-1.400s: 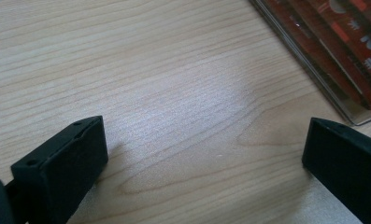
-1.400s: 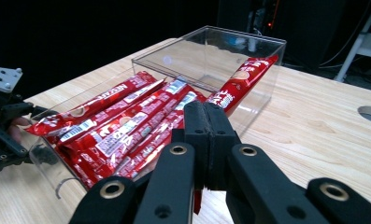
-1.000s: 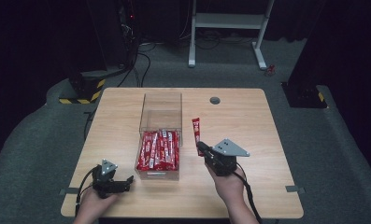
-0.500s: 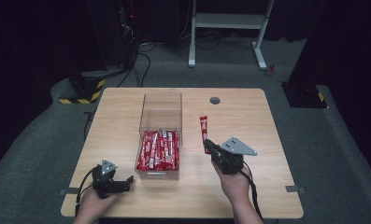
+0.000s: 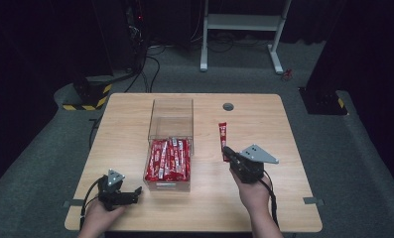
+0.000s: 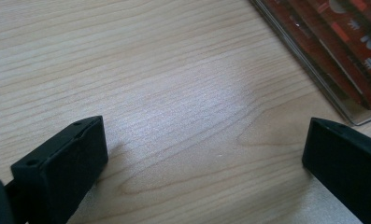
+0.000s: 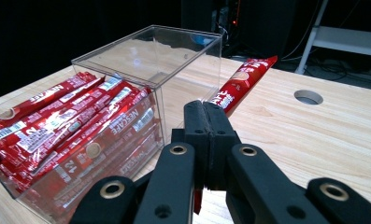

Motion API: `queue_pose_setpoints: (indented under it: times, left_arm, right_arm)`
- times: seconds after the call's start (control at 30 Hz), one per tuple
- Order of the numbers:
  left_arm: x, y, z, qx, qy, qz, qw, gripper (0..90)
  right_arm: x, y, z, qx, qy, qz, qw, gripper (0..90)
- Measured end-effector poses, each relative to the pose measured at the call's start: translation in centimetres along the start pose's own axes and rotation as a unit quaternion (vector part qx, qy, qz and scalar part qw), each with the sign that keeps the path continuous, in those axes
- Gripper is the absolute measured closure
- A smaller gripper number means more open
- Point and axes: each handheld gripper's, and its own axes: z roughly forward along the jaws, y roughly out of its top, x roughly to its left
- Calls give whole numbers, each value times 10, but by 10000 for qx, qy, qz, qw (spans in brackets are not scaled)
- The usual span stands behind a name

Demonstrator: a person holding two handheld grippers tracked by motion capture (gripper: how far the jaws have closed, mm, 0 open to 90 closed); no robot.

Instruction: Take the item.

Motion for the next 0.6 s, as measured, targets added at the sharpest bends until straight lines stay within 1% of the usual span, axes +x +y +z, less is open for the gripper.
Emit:
queue_pose_setpoints:
  times: [0.3, 0.6]
  left_arm:
    - [0, 0, 0, 0, 1, 1, 10000, 5]
    - [0, 0, 0, 2, -2, 3, 10000, 5]
  right_arm:
    - [-7, -4, 2, 61, -65, 72, 9999, 900]
    - [-16, -15, 13, 270, -145, 157, 9994, 900]
